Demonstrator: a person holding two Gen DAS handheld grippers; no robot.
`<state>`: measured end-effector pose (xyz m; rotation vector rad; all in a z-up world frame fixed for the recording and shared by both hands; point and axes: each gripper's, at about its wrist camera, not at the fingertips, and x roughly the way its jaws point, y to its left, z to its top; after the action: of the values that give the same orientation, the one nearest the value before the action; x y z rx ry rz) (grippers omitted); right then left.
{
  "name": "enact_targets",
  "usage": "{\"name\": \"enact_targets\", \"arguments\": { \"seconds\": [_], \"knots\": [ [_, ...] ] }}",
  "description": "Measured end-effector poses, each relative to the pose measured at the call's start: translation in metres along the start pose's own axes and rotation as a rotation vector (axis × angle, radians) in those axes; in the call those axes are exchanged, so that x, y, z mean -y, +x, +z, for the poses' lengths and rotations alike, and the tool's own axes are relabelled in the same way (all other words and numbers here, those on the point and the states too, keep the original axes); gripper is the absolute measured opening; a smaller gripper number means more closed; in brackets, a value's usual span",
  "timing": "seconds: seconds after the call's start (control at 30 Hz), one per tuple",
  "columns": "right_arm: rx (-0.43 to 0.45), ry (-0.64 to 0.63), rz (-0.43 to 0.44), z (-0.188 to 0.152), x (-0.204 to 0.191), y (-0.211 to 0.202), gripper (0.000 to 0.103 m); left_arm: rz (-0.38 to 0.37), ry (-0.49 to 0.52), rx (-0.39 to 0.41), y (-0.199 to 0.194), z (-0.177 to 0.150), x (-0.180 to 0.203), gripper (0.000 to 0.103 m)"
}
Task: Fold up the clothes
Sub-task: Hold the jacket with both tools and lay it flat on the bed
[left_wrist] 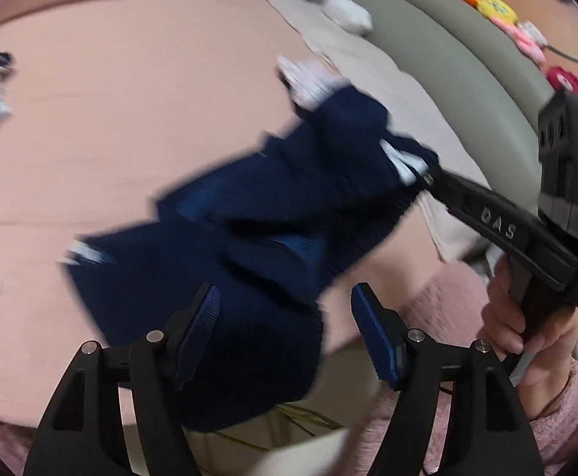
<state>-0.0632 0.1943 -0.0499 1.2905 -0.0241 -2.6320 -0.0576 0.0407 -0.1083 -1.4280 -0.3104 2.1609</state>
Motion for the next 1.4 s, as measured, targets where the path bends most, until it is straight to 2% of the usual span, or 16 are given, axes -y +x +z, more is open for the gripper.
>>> {"name": "enact_targets", "arguments": {
  "seconds": [0.1, 0.2, 0.3, 0.4, 0.5, 0.6, 0.67, 0.7, 0.73, 0.77, 0.87, 0.97, 1.03, 1.2, 1.3, 1.4],
  "knots": [
    [0.023, 0.052, 0.023, 0.0, 0.014, -0.008, 0.01, 0.134, 0.078, -0.048, 0.024, -0.005, 0.017, 0.07],
    [0.068, 0.103, 0.01, 0.003, 0.029, -0.023, 0.01, 0.296, 0.131, -0.095, 0.042, -0.015, 0.019, 0.036],
    [0.116, 0.126, -0.037, 0.009, 0.042, -0.041, 0.01, 0.35, 0.107, -0.074, 0.027, -0.012, 0.01, 0.032],
    [0.154, 0.079, -0.132, 0.019, 0.044, -0.052, 0.01, 0.392, 0.109, 0.049, -0.018, 0.018, 0.009, 0.029],
    [0.186, 0.075, -0.114, 0.041, 0.044, -0.062, 0.01, 0.435, 0.12, 0.192, -0.07, 0.055, 0.01, 0.027],
    [0.345, 0.066, -0.092, 0.069, 0.036, -0.103, 0.01, 0.462, 0.141, 0.343, -0.125, 0.084, 0.018, 0.027],
    [0.46, 0.065, -0.088, 0.082, 0.028, -0.135, 0.01, 0.446, 0.159, 0.448, -0.168, 0.091, 0.031, 0.033],
    [0.469, 0.067, -0.096, 0.084, 0.024, -0.14, 0.01, 0.444, 0.149, 0.457, -0.174, 0.087, 0.03, 0.047],
    [0.461, 0.071, -0.103, 0.084, 0.022, -0.139, 0.01, 0.442, 0.139, 0.466, -0.18, 0.083, 0.029, 0.059],
    [0.401, 0.078, -0.103, 0.076, 0.023, -0.124, 0.01, 0.443, 0.125, 0.461, -0.181, 0.079, 0.024, 0.06],
    [0.207, 0.101, -0.097, 0.051, 0.027, -0.074, 0.012, 0.461, 0.04, 0.3, -0.137, 0.053, -0.018, 0.059],
    [-0.14, 0.138, -0.028, -0.006, 0.034, 0.013, 0.012, 0.415, -0.088, 0.123, -0.08, 0.02, -0.06, 0.049],
    [-0.244, 0.136, -0.021, -0.034, 0.033, 0.04, 0.013, 0.418, -0.136, 0.033, -0.047, 0.001, -0.077, 0.048],
    [-0.227, 0.125, -0.021, -0.034, 0.034, 0.039, 0.028, 0.436, -0.147, 0.03, -0.026, -0.019, -0.069, 0.048],
    [-0.198, 0.062, -0.056, -0.031, 0.03, 0.027, 0.036, 0.431, -0.147, 0.095, -0.034, -0.012, -0.077, 0.031],
    [-0.229, 0.11, -0.022, -0.041, 0.034, 0.027, 0.047, 0.455, -0.172, 0.177, -0.039, -0.008, -0.085, 0.029]
  ]
}}
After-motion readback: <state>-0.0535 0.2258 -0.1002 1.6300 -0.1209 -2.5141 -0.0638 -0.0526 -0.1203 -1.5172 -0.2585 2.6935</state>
